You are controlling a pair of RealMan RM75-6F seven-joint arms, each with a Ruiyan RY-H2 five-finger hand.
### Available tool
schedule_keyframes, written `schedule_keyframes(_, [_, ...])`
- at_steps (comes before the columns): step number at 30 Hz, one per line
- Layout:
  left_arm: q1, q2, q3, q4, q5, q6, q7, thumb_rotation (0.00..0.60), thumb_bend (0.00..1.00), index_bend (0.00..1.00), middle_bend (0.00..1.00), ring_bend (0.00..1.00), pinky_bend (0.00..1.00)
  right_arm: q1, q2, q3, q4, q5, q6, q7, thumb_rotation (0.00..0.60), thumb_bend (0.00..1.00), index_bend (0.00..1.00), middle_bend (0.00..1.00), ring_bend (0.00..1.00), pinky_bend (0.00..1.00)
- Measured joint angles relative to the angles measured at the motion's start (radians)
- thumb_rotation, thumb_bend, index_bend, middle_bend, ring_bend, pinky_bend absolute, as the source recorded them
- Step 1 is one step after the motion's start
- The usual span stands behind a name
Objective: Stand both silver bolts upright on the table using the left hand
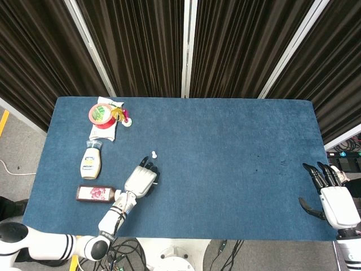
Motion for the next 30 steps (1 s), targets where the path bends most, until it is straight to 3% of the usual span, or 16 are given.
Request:
schedule_keyframes(10, [0.005, 0.013, 0.018, -0.024, 0.014, 0.004, -0.015, 0.6, 0.34, 0.48, 0.28, 0.15, 0.03, 0.002, 0.001, 0.001, -0.003, 0.0, -0.003, -0.003, 0.6, 0.22, 0.04, 0.14, 0.0, 0.0])
schedule_keyframes(30, [0.021, -0.047, 0.012, 0.075, 0.078, 0.012, -0.098, 0.6, 0.34, 0.53, 0.28, 0.15, 0.03, 0.004, 0.006, 0.0, -0.012, 0.003, -0.007, -0.01, 0.6, 0.22, 0.04, 0.14, 0.0, 0.0])
